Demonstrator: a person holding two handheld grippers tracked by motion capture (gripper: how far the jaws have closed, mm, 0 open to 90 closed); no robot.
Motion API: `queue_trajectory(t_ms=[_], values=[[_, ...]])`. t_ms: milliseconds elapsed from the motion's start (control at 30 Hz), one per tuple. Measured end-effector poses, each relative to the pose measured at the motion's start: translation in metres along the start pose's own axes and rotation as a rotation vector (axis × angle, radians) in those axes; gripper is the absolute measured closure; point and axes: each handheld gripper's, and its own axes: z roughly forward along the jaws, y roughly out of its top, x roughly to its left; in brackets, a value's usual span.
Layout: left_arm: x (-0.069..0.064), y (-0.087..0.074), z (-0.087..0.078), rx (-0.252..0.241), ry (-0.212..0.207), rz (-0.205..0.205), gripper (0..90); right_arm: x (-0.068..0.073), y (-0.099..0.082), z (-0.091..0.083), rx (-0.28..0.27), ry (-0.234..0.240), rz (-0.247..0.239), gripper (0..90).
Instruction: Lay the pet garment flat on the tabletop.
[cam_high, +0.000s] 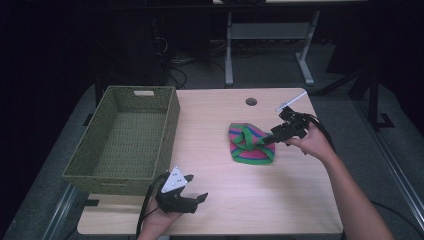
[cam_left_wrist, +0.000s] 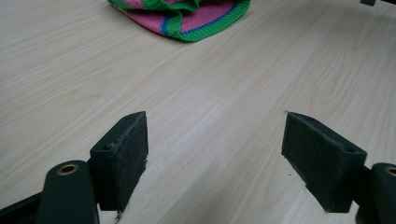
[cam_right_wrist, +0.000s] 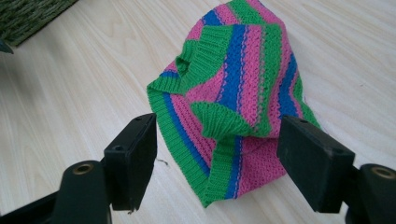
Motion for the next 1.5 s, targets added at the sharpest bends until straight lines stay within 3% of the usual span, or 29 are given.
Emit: queue_trajectory(t_ms=[467, 800, 1500], values=[[0.001, 0.000, 0.000, 0.002, 0.000, 0.002, 22.5, -0.005, 0.007, 0.007, -0.001, -0.018, 0.002, 28.8], [0.002, 0.000, -0.001, 0.004, 0.001, 0.008, 22.5, -0.006, 0.013, 0.019, 0.034, -0.034, 0.003, 30.2], [0.001, 0.000, -0.002, -0.001, -0.002, 0.004, 22.5, 0.008, 0.023, 0.070, 0.125, -0.064, -0.016, 30.2]])
